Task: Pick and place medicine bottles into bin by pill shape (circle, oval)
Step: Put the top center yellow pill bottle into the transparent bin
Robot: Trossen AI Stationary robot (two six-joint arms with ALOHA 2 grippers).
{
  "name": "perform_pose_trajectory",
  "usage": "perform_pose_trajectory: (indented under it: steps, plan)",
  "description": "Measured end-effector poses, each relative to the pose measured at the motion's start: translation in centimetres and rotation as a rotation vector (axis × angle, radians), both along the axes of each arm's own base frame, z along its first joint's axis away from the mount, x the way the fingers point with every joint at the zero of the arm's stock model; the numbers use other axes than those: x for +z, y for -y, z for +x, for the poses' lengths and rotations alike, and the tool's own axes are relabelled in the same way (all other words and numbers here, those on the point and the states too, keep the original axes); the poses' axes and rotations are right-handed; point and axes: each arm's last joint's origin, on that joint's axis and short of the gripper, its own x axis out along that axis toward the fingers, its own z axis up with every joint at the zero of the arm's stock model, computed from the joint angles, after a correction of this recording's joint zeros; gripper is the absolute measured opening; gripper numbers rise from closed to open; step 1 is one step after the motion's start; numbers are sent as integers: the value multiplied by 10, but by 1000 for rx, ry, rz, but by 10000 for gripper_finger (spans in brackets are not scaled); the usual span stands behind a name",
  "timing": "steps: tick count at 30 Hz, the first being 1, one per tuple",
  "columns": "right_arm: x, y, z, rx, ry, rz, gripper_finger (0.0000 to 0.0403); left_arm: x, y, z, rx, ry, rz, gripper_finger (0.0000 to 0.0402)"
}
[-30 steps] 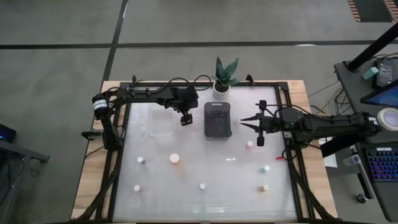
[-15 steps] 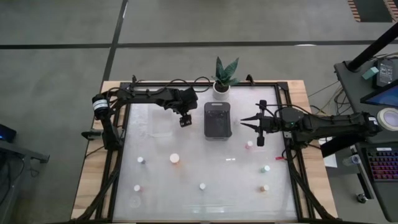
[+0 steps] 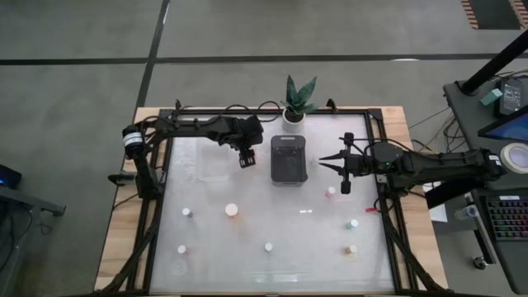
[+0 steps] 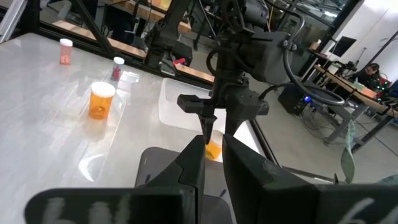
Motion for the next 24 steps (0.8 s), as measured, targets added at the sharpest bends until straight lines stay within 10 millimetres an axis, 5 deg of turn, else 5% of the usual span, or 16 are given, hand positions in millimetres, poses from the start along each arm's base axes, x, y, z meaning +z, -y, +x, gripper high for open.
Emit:
perform_pose_trajectory:
  steps: [12, 19, 24]
  plan:
    - [0, 0, 0, -1, -3, 3, 47, 51, 30, -9, 29, -19, 79, 199]
    - [-1, 0, 0, -4, -5, 3, 47, 95, 46, -49, 151, 73, 56, 200]
    - [-1, 1, 0, -7, -5, 7, 47, 103, 53, -80, 258, 94, 15, 200]
